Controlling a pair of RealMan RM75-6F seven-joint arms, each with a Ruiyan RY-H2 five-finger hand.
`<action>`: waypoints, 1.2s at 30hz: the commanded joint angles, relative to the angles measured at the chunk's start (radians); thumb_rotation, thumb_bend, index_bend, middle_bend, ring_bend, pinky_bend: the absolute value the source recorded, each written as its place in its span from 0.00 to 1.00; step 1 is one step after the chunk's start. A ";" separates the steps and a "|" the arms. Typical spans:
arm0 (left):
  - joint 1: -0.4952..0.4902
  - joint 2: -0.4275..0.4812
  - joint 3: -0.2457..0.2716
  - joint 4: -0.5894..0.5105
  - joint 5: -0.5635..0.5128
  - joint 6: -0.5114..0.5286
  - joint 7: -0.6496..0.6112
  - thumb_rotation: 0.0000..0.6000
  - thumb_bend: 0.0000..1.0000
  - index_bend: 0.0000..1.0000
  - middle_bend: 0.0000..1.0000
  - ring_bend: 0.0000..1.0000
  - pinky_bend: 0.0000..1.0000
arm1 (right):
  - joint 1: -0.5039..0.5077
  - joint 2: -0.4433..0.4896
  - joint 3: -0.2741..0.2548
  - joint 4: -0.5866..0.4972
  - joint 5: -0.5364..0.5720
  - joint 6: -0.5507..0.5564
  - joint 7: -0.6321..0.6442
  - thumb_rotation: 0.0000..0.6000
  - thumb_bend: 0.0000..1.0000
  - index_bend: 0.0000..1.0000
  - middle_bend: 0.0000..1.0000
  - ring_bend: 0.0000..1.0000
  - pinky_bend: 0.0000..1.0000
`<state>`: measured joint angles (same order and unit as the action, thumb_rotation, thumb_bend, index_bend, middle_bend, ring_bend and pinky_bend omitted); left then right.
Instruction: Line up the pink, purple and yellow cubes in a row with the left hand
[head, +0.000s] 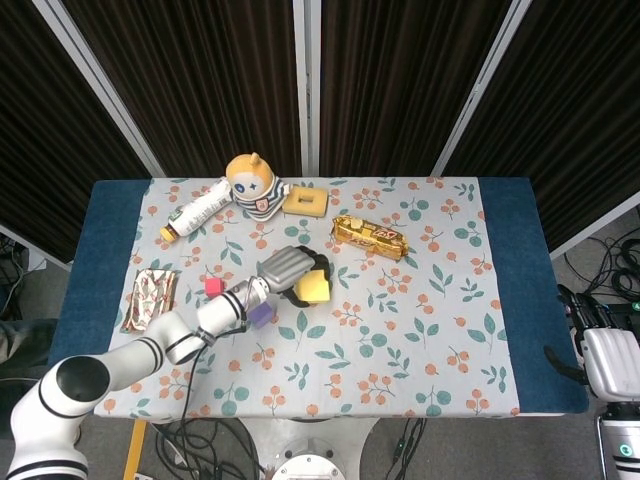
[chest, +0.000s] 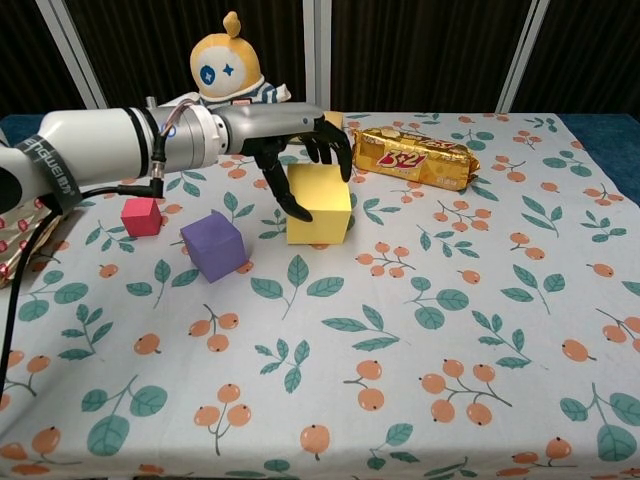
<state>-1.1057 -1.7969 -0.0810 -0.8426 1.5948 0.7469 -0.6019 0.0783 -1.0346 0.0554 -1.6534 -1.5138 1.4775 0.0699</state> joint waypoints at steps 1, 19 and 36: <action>-0.002 0.000 0.008 0.005 0.003 0.007 0.000 1.00 0.19 0.42 0.31 0.21 0.23 | 0.001 -0.001 0.001 0.001 0.000 -0.002 0.002 1.00 0.16 0.04 0.20 0.13 0.22; 0.039 -0.010 -0.020 -0.032 -0.093 0.028 0.175 1.00 0.15 0.24 0.17 0.14 0.22 | -0.003 0.001 0.000 0.002 -0.008 0.005 0.009 1.00 0.16 0.04 0.20 0.13 0.22; 0.267 0.292 0.059 -0.435 -0.154 0.149 0.321 1.00 0.13 0.28 0.17 0.14 0.22 | 0.009 -0.003 0.000 0.016 -0.033 0.000 0.032 1.00 0.16 0.04 0.20 0.13 0.22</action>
<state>-0.8680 -1.5334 -0.0519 -1.2483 1.4173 0.8689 -0.2880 0.0866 -1.0371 0.0552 -1.6379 -1.5464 1.4778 0.1010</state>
